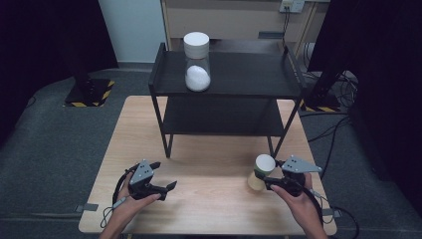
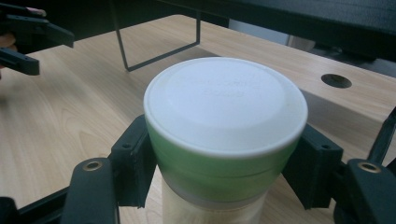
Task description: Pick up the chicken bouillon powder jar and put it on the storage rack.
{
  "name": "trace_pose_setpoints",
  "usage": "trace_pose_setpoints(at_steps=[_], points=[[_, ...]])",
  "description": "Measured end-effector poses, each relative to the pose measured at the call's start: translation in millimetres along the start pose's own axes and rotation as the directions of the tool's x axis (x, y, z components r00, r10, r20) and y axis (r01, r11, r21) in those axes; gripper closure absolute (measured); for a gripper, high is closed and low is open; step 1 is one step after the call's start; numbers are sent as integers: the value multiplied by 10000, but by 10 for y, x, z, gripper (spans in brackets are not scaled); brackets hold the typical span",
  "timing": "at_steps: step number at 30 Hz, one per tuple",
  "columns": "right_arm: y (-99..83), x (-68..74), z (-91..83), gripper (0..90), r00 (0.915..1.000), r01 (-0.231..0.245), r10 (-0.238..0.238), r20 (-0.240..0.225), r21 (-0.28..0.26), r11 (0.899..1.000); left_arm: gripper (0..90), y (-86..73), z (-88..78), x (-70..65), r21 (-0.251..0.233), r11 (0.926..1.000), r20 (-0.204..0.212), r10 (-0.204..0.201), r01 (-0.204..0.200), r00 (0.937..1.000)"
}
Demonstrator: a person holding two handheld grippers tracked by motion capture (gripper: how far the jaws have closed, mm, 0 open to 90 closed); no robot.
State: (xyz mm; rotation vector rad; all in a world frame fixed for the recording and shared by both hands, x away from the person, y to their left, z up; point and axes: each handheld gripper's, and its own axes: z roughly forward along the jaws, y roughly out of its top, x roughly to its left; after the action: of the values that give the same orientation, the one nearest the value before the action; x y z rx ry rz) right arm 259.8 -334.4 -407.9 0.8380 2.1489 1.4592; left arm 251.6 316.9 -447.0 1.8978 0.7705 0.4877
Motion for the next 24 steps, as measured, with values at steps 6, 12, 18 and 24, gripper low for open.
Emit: trace_pose_setpoints(at_steps=[6, 12, 18, 24], points=[[104, -34, -98, 345, 9996, 81, -82, -280, -15, 10000, 45, 6, 13, 1, 94, 10000, 50, -1, 1, 10000], [219, -57, -178, 345, 9984, 239, -236, -513, 70, 9997, 45, 19, 22, -10, 139, 9999, 98, 68, -69, 9999], [320, -75, -239, 345, 9972, 313, -307, -678, 74, 9995, 44, 20, 24, -5, 178, 9998, 134, 79, -82, 9999], [455, -86, -302, 345, 9970, 411, -407, -658, 49, 9991, 44, 7, 34, 13, 211, 9998, 129, 52, -54, 9999]])
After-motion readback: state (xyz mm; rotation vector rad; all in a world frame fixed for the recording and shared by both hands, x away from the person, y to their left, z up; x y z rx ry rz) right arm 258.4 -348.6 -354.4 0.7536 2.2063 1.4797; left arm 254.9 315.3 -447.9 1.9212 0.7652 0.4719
